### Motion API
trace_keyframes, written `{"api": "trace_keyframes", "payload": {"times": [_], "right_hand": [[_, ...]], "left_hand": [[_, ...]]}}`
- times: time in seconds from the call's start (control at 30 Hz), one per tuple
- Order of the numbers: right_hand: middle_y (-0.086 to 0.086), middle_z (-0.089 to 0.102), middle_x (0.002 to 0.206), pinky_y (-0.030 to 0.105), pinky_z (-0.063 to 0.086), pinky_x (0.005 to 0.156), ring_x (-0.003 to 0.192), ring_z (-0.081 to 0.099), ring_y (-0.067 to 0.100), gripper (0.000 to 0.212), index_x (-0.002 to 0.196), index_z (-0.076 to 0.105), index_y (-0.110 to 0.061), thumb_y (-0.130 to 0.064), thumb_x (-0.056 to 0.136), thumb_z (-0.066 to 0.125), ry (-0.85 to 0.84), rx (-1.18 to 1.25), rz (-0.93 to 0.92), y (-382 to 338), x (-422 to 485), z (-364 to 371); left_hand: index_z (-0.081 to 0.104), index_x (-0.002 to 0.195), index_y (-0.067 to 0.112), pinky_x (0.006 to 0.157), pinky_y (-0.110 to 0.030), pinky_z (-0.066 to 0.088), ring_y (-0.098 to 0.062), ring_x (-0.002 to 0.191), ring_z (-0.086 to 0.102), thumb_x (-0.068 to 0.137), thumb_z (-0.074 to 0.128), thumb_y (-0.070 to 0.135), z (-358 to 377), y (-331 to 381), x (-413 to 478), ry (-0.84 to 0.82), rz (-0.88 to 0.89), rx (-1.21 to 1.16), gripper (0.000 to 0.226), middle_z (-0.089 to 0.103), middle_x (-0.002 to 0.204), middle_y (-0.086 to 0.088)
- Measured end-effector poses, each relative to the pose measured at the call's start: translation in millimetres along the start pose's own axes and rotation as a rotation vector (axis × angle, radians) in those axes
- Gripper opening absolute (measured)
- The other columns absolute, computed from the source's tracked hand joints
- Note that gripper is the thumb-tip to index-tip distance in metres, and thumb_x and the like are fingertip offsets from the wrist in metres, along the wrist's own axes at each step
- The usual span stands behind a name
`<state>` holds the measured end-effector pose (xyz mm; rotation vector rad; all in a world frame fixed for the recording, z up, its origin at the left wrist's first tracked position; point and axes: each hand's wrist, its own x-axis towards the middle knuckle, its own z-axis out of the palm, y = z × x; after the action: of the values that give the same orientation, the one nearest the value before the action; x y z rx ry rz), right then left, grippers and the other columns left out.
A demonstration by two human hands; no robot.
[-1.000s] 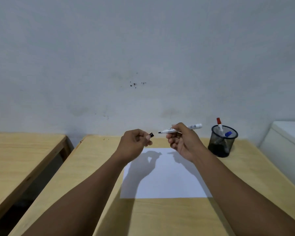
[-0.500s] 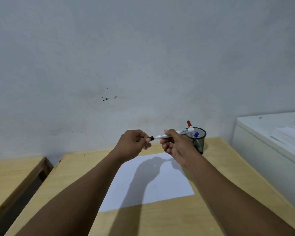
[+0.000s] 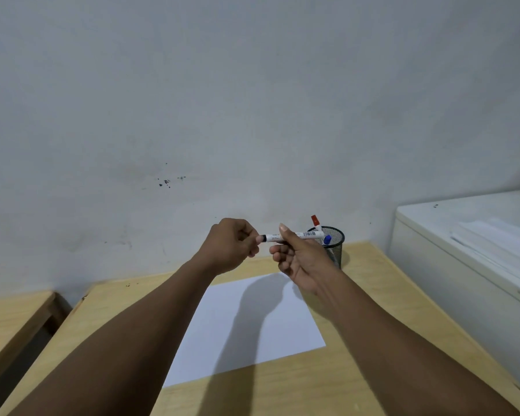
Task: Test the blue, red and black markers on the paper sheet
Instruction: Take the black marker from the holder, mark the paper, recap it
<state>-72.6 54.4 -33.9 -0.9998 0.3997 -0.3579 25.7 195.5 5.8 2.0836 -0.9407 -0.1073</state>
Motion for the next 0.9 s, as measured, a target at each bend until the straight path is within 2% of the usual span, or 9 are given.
{"api": "trace_keyframes", "payload": {"times": [0.07, 0.17, 0.3, 0.43, 0.63, 0.9], "right_hand": [[0.009, 0.068, 0.058, 0.017, 0.037, 0.035, 0.039, 0.06, 0.011, 0.041, 0.083, 0.063, -0.007, -0.046, 0.092, 0.07, 0.052, -0.135, 0.022, -14, -2, -5], [0.009, 0.067, 0.058, 0.019, 0.035, 0.036, 0.039, 0.056, 0.013, 0.051, 0.079, 0.062, -0.008, -0.056, 0.092, 0.064, 0.138, -0.251, 0.019, -34, -5, -23], [0.011, 0.065, 0.059, 0.019, 0.034, 0.035, 0.038, 0.052, 0.015, 0.044, 0.077, 0.062, -0.007, -0.046, 0.096, 0.063, 0.262, -0.295, -0.058, -50, -7, -49], [0.009, 0.063, 0.055, 0.018, 0.03, 0.035, 0.033, 0.05, 0.012, 0.034, 0.079, 0.061, -0.008, -0.036, 0.098, 0.062, 0.316, -0.278, -0.088, -58, -6, -70], [0.008, 0.06, 0.049, 0.018, 0.03, 0.034, 0.034, 0.047, 0.013, 0.03, 0.075, 0.058, -0.009, -0.028, 0.098, 0.061, 0.34, -0.267, -0.088, -60, 2, -90], [0.009, 0.062, 0.055, 0.019, 0.031, 0.035, 0.039, 0.05, 0.016, 0.025, 0.079, 0.059, -0.008, -0.025, 0.097, 0.061, 0.346, -0.229, -0.047, -51, 14, -89]], "left_hand": [[0.073, 0.085, 0.012, 0.065, -0.024, 0.051, -0.006, 0.06, 0.069, 0.091, 0.071, 0.023, -3, 8, 8, 0.068, 0.007, 0.001, 0.013, 0.078, 0.072, 0.0], [0.073, 0.086, 0.011, 0.06, -0.022, 0.05, -0.015, 0.072, 0.072, 0.088, 0.073, 0.022, -5, 24, 26, 0.139, 0.026, 0.036, 0.011, 0.078, 0.075, -0.002], [0.073, 0.09, 0.008, 0.062, -0.023, 0.047, -0.015, 0.074, 0.066, 0.09, 0.07, 0.018, 7, 41, 48, 0.132, 0.091, 0.12, 0.01, 0.069, 0.068, 0.008], [0.072, 0.09, 0.012, 0.08, -0.031, 0.049, -0.022, 0.083, 0.065, 0.091, 0.069, 0.021, 28, 50, 65, 0.151, 0.169, 0.206, 0.009, 0.065, 0.067, 0.009], [0.072, 0.091, 0.014, 0.077, -0.032, 0.051, -0.024, 0.086, 0.065, 0.091, 0.07, 0.022, 59, 60, 83, 0.126, 0.183, 0.23, 0.009, 0.076, 0.082, -0.005], [0.075, 0.098, 0.01, 0.076, -0.032, 0.051, -0.028, 0.095, 0.067, 0.092, 0.068, 0.021, 90, 61, 90, 0.022, 0.2, 0.314, 0.014, 0.077, 0.097, -0.008]]}}
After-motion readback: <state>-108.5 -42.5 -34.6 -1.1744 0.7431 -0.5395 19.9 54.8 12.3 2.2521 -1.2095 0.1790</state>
